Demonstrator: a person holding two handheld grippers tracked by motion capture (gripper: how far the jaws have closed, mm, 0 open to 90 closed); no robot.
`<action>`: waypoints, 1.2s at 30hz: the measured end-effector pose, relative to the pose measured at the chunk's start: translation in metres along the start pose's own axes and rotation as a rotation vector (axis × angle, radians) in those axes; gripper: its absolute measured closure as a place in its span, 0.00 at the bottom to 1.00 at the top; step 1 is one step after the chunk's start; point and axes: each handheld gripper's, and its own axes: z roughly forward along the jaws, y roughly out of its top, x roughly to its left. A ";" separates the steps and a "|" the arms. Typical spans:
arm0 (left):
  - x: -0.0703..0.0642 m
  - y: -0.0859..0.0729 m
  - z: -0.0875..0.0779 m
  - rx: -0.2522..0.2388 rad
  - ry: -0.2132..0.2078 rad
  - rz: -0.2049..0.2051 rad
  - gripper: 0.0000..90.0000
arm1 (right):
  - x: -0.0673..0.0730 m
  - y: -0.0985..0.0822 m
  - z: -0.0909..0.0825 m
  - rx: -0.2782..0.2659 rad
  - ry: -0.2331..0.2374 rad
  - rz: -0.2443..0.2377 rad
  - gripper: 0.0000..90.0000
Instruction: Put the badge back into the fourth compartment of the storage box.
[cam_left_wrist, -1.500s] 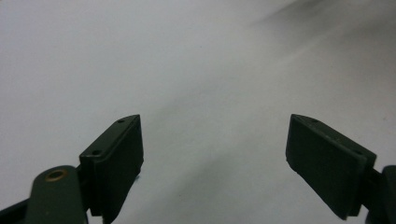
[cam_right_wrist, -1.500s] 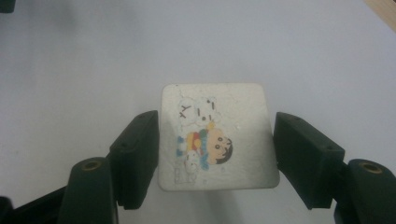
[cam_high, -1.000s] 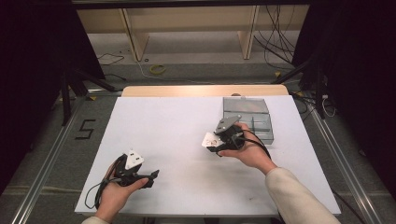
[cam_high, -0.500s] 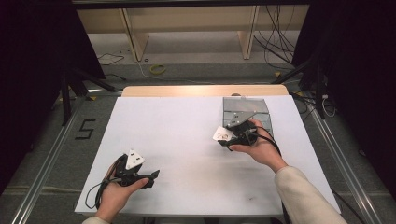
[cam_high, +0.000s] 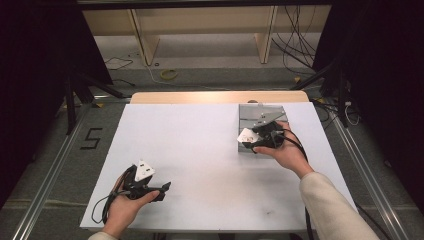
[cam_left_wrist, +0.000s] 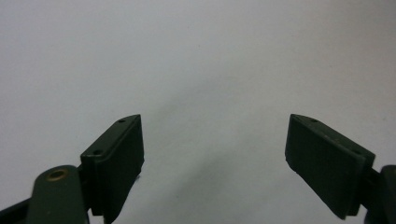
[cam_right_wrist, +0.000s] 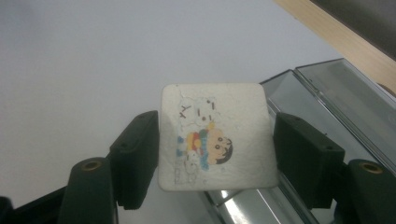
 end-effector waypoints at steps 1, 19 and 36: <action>0.000 0.000 0.000 0.000 0.000 0.000 0.21 | 0.000 0.000 0.000 0.000 0.000 0.000 0.37; -0.001 0.001 0.000 -0.003 -0.002 0.001 0.21 | -0.013 0.008 0.023 0.173 -0.100 0.012 0.37; -0.001 0.002 0.000 -0.002 -0.003 0.010 0.21 | -0.013 0.014 0.031 0.135 -0.085 0.079 0.32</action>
